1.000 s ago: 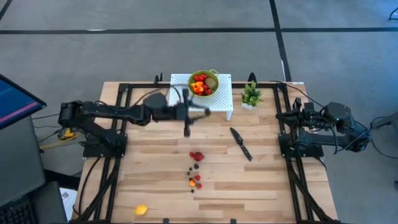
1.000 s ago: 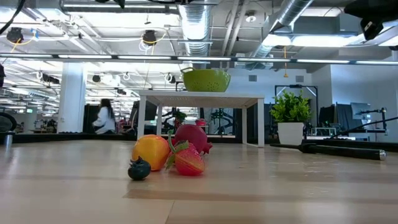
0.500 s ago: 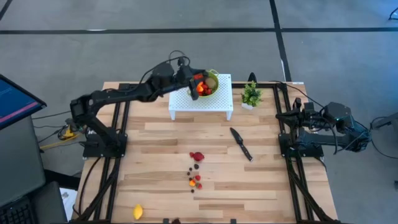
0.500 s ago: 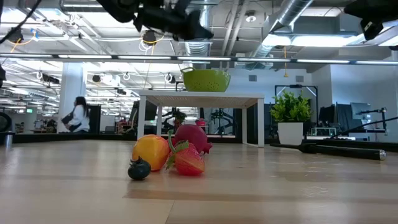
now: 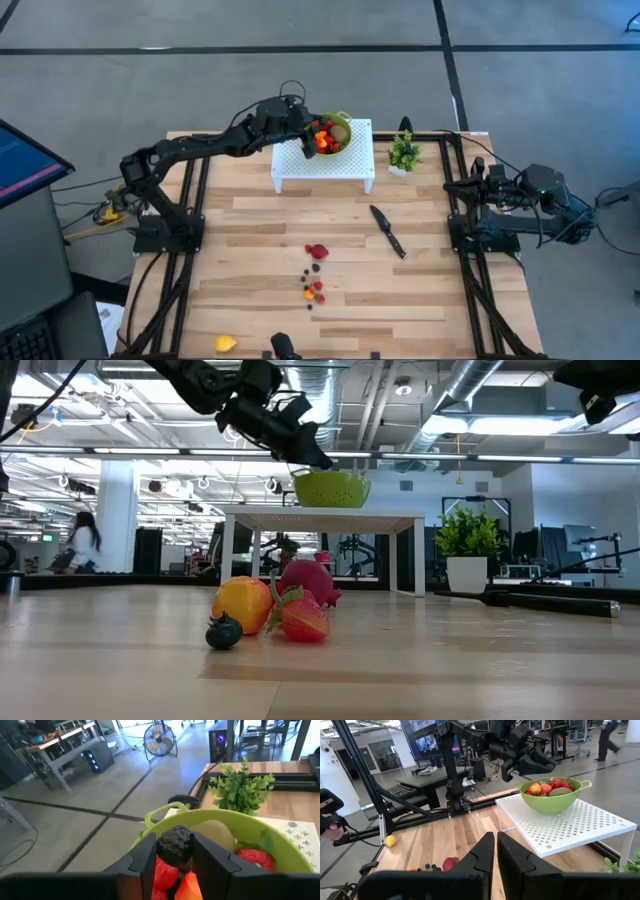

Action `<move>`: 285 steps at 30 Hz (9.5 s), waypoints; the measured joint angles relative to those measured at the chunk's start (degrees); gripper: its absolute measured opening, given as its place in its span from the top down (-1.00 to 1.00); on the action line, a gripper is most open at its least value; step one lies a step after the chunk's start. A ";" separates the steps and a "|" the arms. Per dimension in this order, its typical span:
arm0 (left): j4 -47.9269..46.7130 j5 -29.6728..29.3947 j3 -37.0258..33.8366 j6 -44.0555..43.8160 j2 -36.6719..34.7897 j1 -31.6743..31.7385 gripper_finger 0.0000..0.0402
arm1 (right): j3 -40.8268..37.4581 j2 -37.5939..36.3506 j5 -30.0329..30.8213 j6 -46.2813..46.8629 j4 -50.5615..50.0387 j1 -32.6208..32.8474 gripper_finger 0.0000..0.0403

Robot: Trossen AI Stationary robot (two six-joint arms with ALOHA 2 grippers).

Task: Pick & Place Fruit
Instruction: Put the black raspberry into the green bin, then put the red raspberry into the green strainer bowl, then put the black blueberry into the green strainer bowl

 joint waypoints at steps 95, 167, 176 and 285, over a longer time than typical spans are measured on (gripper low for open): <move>-38.19 7.74 -4.19 2.08 7.90 -34.59 0.12 | 0.00 0.00 0.00 0.01 -0.01 0.01 0.92; 6.84 -0.92 -6.61 4.27 -14.29 -12.88 0.49 | -0.01 0.00 -0.01 0.01 0.00 0.05 0.92; 6.66 -0.42 -6.26 -2.42 -8.37 -3.11 0.49 | 0.00 0.00 0.00 0.00 0.00 0.05 0.92; -20.44 11.06 -18.95 -4.28 -8.50 -44.33 -0.18 | 0.00 -0.02 0.00 0.01 0.01 0.03 0.92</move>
